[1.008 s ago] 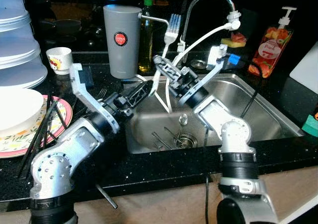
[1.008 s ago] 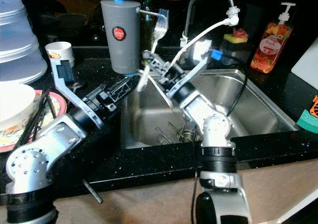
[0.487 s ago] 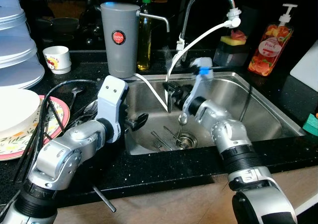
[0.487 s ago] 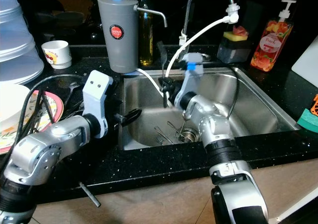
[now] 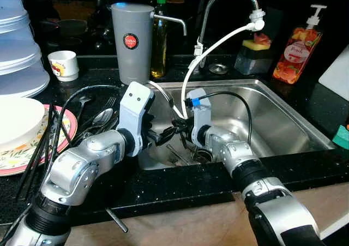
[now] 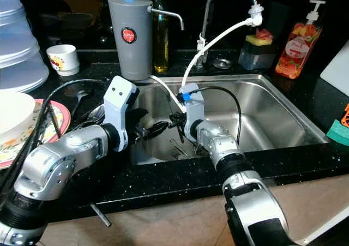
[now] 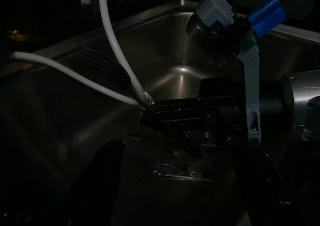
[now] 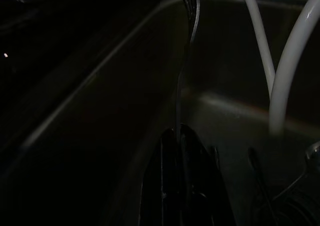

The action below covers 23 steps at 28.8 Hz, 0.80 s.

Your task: Kitchen organization

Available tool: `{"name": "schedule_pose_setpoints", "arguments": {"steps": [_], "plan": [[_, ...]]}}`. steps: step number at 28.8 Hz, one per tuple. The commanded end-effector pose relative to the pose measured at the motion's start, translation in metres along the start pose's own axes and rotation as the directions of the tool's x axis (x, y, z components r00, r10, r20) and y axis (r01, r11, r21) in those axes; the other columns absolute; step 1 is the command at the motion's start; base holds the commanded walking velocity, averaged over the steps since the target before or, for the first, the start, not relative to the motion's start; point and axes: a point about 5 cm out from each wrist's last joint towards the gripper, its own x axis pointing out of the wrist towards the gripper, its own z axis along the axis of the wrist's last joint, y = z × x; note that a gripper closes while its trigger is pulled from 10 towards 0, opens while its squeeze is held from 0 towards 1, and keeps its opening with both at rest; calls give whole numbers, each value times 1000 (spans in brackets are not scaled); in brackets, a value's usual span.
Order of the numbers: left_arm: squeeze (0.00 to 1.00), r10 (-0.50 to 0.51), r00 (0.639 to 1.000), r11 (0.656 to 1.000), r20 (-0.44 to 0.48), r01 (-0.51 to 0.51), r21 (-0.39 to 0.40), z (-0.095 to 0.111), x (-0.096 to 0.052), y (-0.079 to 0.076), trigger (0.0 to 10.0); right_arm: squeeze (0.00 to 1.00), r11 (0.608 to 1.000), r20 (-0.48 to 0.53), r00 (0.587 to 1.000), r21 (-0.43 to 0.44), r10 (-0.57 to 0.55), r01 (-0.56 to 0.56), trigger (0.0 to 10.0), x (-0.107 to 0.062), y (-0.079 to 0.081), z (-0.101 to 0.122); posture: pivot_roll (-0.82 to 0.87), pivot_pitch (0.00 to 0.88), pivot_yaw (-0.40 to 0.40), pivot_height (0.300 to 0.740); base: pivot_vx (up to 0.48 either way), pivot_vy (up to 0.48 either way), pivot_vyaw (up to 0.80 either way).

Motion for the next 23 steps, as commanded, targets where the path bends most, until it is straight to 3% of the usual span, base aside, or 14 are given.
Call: {"name": "schedule_pose_setpoints", "arguments": {"steps": [1, 10, 11, 12, 13, 20, 21, 22, 23], "plan": [[0, -5, 999, 1000, -35, 5, -6, -6, -1, -1, 10000, 0, 1000, -11, 1000, -1, 1, -1, 0, 1, 1, -4, -13, 32, -54, 740, 0, 0, 0], [0, -7, 999, 1000, -51, 6, -26, -10, -2, 0, 10000, 0, 1000, -19, 1000, -14, -1, 1, 0, 2, 0, -6, -13, 22, -58, 740, 0, 0, 0], [0, -10, 998, 1000, -58, 8, -24, -12, -2, -1, 10000, 0, 1000, -21, 1000, -21, -5, 5, 4275, 3, 0, -7, -14, 18, -60, 740, 0, 0, 0], [0, -10, 998, 1000, -58, 8, -24, -12, -2, -1, 10000, 0, 1000, -21, 1000, -21, -5, 5, 4275, 3, 0, -7, -14, 18, -60, 740, 0, 0, 0], [0, -15, 997, 1000, -70, 14, -28, -15, -3, -1, 10000, 0, 999, -29, 999, -39, -14, 13, 10000, 3, 0, -9, -15, 15, -62, 740, 0, 0, 0], [0, -23, 996, 999, -84, 20, -33, -18, -4, -3, 10000, 0, 998, -43, 999, -54, -26, 23, 10000, 2, -1, -12, -17, 9, -62, 740, 0, 0, 0], [0, -23, 996, 999, -88, 20, -32, -19, -4, -3, 10000, 161, 998, -44, 999, -52, -24, 21, 10000, 2, -1, -12, -18, 7, -62, 740, 0, 0, 0], [0, -21, 996, 999, -89, 18, -32, -19, -4, -3, 10000, 875, 999, -44, 999, -51, -22, 20, 10000, 2, -2, -13, -18, 7, -62, 740, 0, 0, 0], [0, -21, 996, 999, -89, 18, -32, -19, -4, -3, 10000, 875, 999, -44, 999, -51, -22, 20, 10000, 2, -2, -13, -18, 7, -62, 740, 0, 0, 0]]}}
